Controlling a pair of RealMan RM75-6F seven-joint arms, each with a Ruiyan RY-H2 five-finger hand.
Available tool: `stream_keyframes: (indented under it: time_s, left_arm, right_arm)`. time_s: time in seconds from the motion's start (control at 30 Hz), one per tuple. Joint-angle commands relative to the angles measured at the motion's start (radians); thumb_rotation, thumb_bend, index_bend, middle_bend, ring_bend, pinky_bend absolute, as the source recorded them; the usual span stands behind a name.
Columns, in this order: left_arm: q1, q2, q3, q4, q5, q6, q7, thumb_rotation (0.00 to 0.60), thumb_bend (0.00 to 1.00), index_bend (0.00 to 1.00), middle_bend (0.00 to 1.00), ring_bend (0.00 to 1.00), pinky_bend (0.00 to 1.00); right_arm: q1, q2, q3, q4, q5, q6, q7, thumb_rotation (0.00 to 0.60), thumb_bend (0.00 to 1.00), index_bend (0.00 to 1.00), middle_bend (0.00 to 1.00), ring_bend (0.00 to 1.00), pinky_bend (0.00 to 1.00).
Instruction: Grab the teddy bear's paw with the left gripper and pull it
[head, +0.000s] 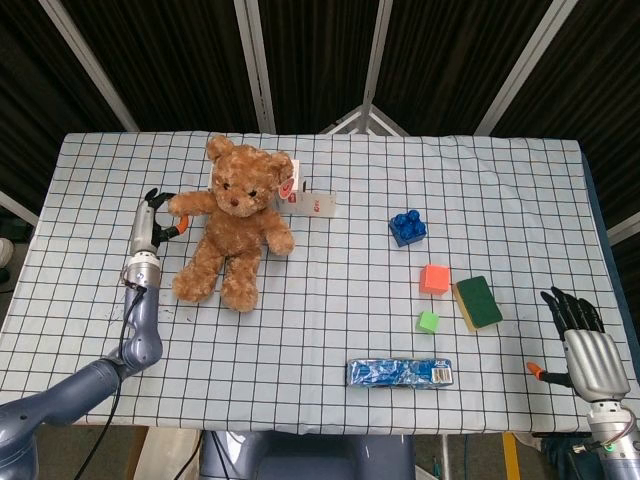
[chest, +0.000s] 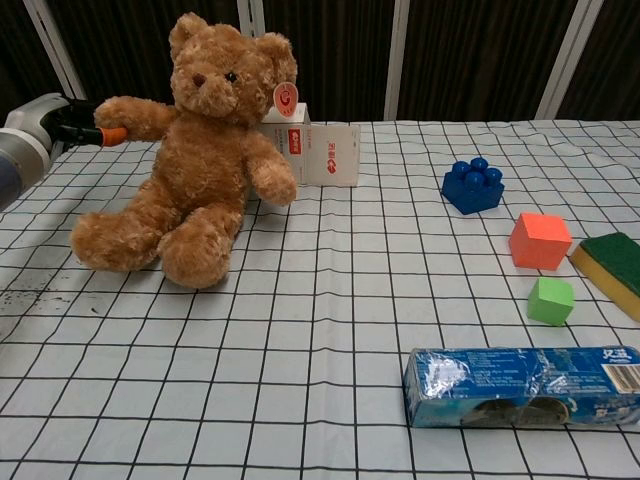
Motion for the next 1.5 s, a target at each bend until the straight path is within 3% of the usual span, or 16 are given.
stream_keyframes:
  time_s: [0.03,0.4,0.6,1.17,1.5]
  left_arm:
    - [0.006,0.006,-0.001,-0.004,-0.004,0.0,0.006,0.6,0.63,0.54,0.32,0.0,0.0]
    - [0.012,-0.022,0.039,0.112,-0.046,-0.099,0.051,0.6,0.63,0.54,0.31,0.0,0.0]
    - [0.002,-0.044,0.037,0.159,-0.036,-0.12,0.034,0.6,0.62,0.54,0.31,0.0,0.0]
    - [0.004,-0.004,-0.003,0.02,0.023,0.0,0.004,0.6,0.61,0.53,0.31,0.0,0.0]
    - [0.014,-0.028,0.027,0.108,-0.013,-0.073,0.026,0.6,0.61,0.53,0.31,0.0,0.0]
  right_arm:
    - [0.0,0.0,-0.001,0.0,0.0,0.0,0.001,0.6,0.11,0.02,0.0,0.0,0.0]
    - [0.003,0.001,-0.002,-0.004,0.003,-0.009,-0.007,0.6,0.11,0.02,0.0,0.0,0.0]
    - [0.004,0.0,-0.003,-0.005,0.004,-0.012,-0.01,0.6,0.11,0.02,0.0,0.0,0.0]
    - [0.003,0.002,-0.005,-0.007,-0.001,-0.008,-0.006,0.6,0.11,0.02,0.0,0.0,0.0]
    - [0.005,0.002,-0.006,-0.009,0.002,-0.014,-0.008,0.6,0.11,0.02,0.0,0.0,0.0]
